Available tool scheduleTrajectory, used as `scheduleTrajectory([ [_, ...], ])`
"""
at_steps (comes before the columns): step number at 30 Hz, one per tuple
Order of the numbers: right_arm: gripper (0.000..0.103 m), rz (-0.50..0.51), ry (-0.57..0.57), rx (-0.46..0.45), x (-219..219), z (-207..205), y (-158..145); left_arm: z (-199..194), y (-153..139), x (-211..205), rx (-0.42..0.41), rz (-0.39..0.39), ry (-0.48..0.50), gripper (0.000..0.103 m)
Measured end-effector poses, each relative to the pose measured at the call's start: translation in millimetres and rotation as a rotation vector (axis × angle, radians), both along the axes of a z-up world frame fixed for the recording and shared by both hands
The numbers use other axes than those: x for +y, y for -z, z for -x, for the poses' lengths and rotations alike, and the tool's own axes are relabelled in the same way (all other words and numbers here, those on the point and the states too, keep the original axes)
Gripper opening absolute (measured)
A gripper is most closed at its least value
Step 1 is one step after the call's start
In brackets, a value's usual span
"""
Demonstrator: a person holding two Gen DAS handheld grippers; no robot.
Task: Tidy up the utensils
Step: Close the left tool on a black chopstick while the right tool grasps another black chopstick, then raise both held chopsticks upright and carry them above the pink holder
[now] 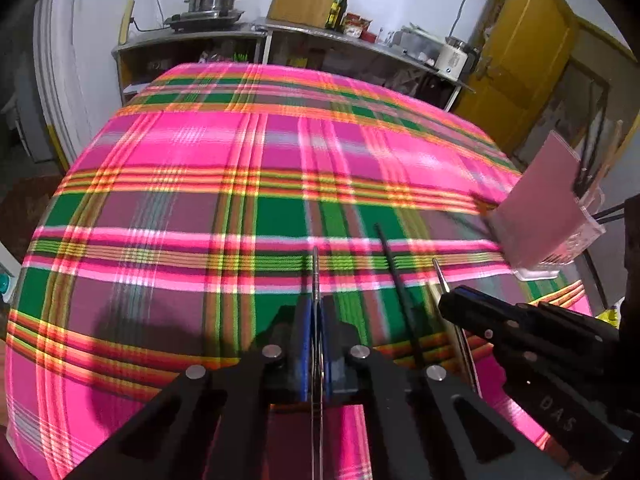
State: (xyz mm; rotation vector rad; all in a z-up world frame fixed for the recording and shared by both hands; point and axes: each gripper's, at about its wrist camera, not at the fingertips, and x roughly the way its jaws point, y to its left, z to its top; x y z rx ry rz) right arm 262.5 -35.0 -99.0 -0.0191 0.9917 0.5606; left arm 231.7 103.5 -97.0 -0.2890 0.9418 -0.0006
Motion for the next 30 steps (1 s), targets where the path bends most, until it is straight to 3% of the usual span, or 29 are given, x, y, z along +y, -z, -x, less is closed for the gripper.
scheduleTrajectory([
  [17, 0.005, -0.107, 0.03, -0.149, -36, 29, -86, 38, -104, -10, -0.197, -0.009, 0.071, 0.004],
  [30, 0.005, -0.141, 0.054, -0.238, -63, 57, -127, 59, -149, -25, -0.273, -0.001, 0.119, 0.004],
])
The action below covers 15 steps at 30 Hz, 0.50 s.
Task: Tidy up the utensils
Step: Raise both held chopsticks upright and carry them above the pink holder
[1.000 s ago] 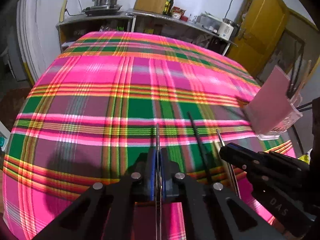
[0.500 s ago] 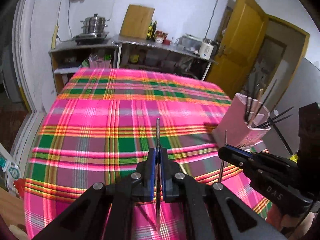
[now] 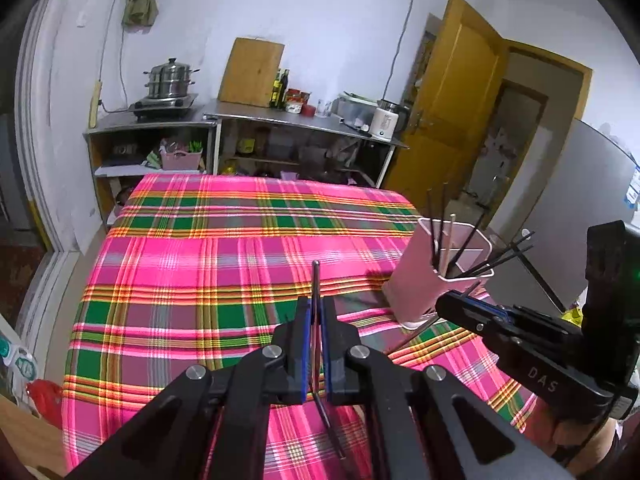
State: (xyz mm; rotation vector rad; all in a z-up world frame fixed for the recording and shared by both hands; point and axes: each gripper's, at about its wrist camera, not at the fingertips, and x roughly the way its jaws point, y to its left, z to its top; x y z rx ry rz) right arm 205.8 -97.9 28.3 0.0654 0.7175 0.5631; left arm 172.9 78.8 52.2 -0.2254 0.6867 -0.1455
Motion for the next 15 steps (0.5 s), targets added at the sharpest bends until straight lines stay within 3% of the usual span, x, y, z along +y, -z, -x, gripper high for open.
scheduleTrajectory([
  [15, 0.005, -0.01, 0.079, -0.039, -55, 15, -21, 1, -11, -49, 0.009, 0.025, 0.108, 0.004],
])
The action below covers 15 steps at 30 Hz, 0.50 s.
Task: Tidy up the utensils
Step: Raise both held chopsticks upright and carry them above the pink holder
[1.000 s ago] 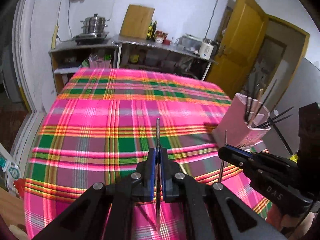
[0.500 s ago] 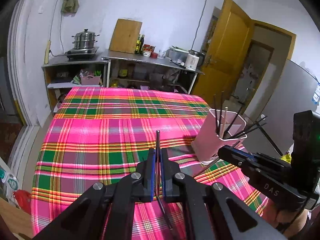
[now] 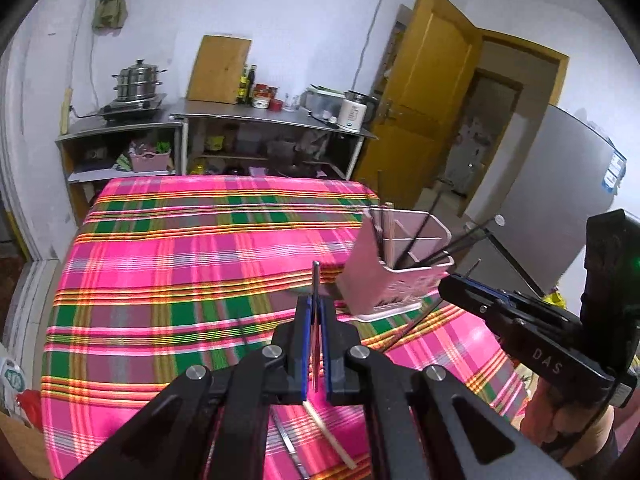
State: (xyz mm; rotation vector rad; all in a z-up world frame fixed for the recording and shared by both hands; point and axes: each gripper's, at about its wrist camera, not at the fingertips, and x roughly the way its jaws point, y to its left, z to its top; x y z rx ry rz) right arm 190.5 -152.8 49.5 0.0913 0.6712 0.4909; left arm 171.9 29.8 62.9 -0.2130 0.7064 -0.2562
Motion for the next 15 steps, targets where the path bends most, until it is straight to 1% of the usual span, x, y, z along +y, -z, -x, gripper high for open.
scheduleTrajectory([
  [8, 0.005, -0.006, 0.068, -0.012, -37, -4, -11, -25, -7, -40, 0.002, 0.034, 0.079, 0.004],
  [12, 0.005, -0.016, 0.112, -0.033, -58, -12, -24, -39, -19, -55, -0.013, 0.049, 0.103, 0.004],
  [15, 0.005, -0.024, 0.146, -0.067, -72, -18, -40, -50, -35, -64, -0.039, 0.057, 0.113, 0.004],
])
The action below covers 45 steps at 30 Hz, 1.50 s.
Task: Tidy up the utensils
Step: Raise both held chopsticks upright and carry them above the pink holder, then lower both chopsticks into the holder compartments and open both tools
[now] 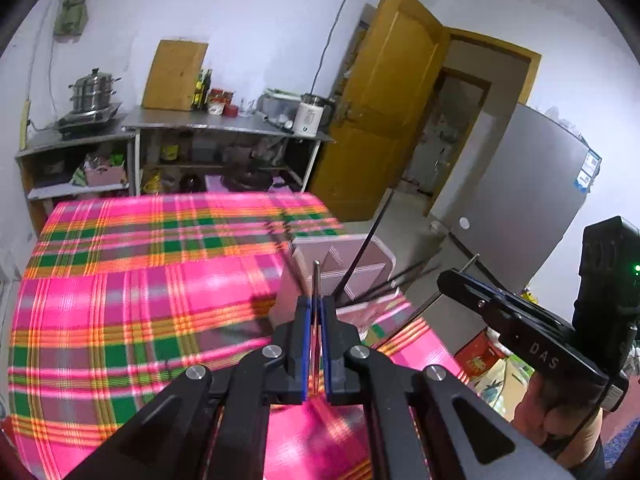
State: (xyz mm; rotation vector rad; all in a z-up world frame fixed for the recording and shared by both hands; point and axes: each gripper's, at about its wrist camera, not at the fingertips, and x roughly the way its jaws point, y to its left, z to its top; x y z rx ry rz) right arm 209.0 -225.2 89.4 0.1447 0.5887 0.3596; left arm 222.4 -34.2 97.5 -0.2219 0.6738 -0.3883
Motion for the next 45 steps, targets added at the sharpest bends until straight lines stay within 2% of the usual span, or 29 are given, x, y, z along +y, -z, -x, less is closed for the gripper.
scheduleTrajectory([
  [7, 0.005, -0.012, 0.046, -0.08, -18, -17, -32, -29, -30, -17, -0.056, 0.009, 0.007, 0.004],
  [15, 0.005, -0.028, 0.066, -0.106, -24, -38, -39, -59, -33, -38, -0.071, -0.014, 0.012, 0.004],
  [27, 0.005, -0.011, 0.083, -0.06, -21, -75, -4, -96, 8, -50, -0.021, -0.039, 0.003, 0.004],
  [36, 0.005, 0.018, 0.072, 0.032, -13, -88, 38, -104, 41, -55, 0.029, -0.063, 0.016, 0.005],
  [40, 0.005, 0.03, 0.083, 0.061, -13, -90, 47, -105, 48, -54, 0.045, -0.069, 0.026, 0.008],
  [42, 0.01, 0.032, 0.084, 0.06, -13, -89, 47, -104, 48, -52, 0.044, -0.066, 0.028, 0.015],
  [45, 0.018, 0.033, 0.083, 0.048, -13, -85, 44, -100, 43, -49, 0.031, -0.058, 0.023, 0.019],
])
